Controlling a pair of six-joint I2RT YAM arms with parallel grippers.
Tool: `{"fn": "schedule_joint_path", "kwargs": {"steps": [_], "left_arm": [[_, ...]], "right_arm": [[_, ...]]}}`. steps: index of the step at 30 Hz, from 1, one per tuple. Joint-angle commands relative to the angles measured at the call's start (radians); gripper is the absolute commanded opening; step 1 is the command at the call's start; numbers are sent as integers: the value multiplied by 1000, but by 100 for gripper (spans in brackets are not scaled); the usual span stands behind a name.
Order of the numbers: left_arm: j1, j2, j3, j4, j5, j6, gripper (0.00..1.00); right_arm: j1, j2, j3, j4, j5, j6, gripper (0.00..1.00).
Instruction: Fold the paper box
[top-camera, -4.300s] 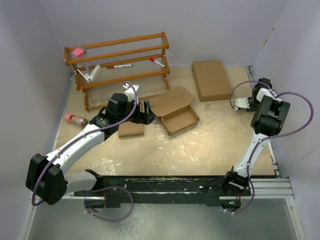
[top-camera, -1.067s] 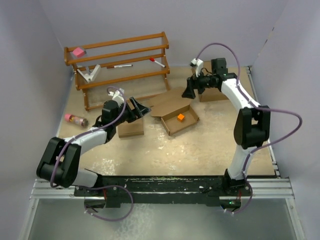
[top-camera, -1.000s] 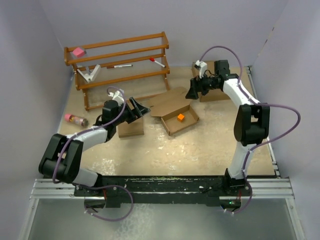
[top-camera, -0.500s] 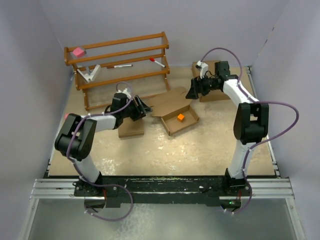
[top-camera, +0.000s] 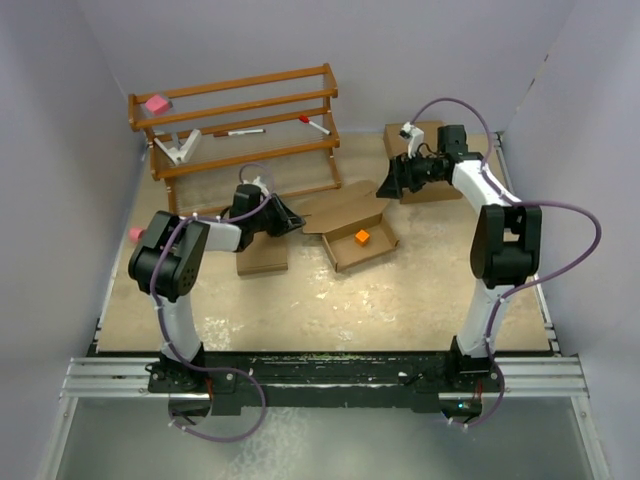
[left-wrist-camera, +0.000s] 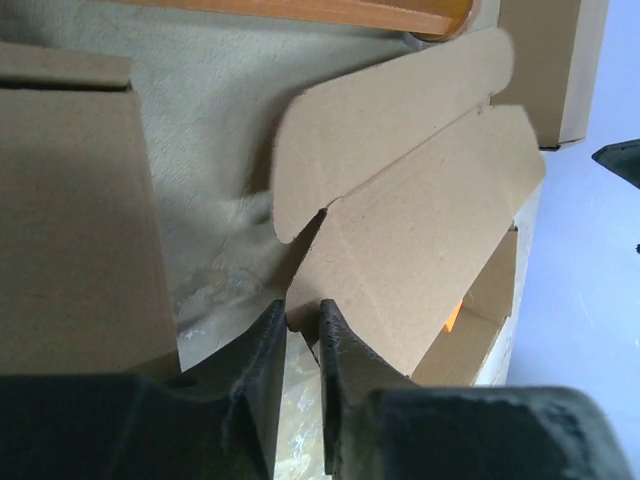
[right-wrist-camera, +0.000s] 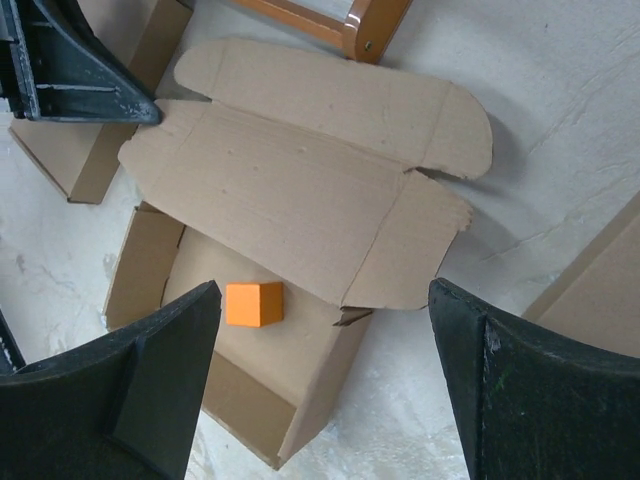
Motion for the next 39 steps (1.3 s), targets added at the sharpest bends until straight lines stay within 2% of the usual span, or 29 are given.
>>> {"fn": "schedule_joint_path", "kwargs": {"steps": [1,8,13,18,23,27,35,39], "left_arm": [[-4,7,24,123,33,-1,18],[-5,-5,-13,225,66,-4,12],[-5,-20,-43,276,89,10,4],[-14,-76,-94,313,111,99,4],[-43,-151,-143,319,96,252,4],[-67,-193,-176,351,90,359,4],[-99,-249,-205,379,85,432,4],[-101,-258,-215,391,87,438,4]], "right_arm": [[-16,-58,-22,10,-73,3,88],[-38,-73,-50,10,-95,-7,88],[-51,-97,-74,19,-108,-6,88],[-69,-153,-158,71,-141,43,89],[-131,-244,-301,204,-175,154,90],[-178,-274,-380,290,-191,154,92],[-202,-222,-394,247,-233,101,90],[-202,-212,-398,193,-238,51,81]]}}
